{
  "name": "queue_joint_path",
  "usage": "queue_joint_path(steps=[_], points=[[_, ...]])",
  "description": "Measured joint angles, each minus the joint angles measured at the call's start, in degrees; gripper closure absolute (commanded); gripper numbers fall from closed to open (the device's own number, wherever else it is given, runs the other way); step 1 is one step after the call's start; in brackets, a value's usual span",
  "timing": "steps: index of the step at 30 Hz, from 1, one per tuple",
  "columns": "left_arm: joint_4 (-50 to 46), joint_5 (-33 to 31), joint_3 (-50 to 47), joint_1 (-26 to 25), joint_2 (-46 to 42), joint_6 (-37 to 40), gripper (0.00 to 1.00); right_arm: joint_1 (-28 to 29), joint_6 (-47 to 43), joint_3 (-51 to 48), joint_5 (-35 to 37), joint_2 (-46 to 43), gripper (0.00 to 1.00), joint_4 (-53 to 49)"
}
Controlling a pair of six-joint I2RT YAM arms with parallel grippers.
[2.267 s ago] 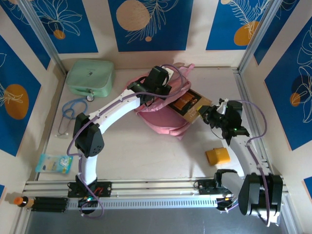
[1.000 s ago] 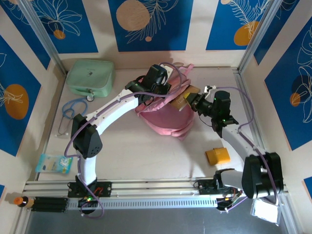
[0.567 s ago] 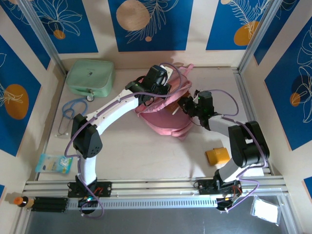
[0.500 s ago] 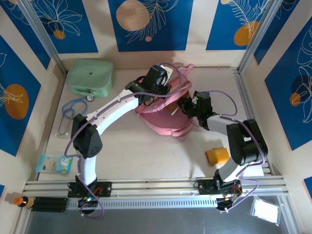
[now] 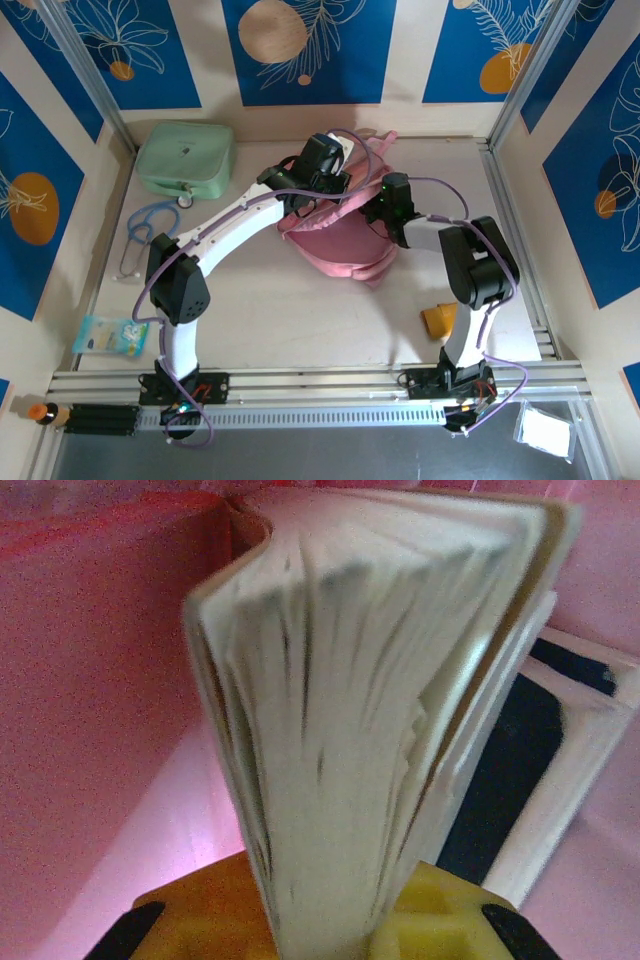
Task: Pack the student bag
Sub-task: Place the book in the student bag, then close the student bag at the top-center of the table.
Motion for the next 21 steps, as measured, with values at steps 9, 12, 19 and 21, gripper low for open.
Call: queue_joint_path(steps=[9, 12, 19, 21], points=[[0.02, 0.02, -0.02, 0.02, 0.0, -0.5, 1.0, -0.68, 3.26, 0.59, -4.31, 1.18, 0.22, -1.44], [0.09, 0.31, -0.33, 0.13, 0.0, -1.11, 1.0, -1.75, 3.54, -4.35, -5.86, -3.89, 0.19, -3.63], [2.23, 1.62, -2.71, 0.57, 0.0, -2.89, 1.0, -4.28, -1.44, -16.85, -5.29, -21.79, 0.21, -15.43], [3.13, 2.36, -3.76, 0.59, 0.0, -3.43, 1.0, -4.57, -3.67, -18.99, -3.43, -27.52, 0.22, -21.22]])
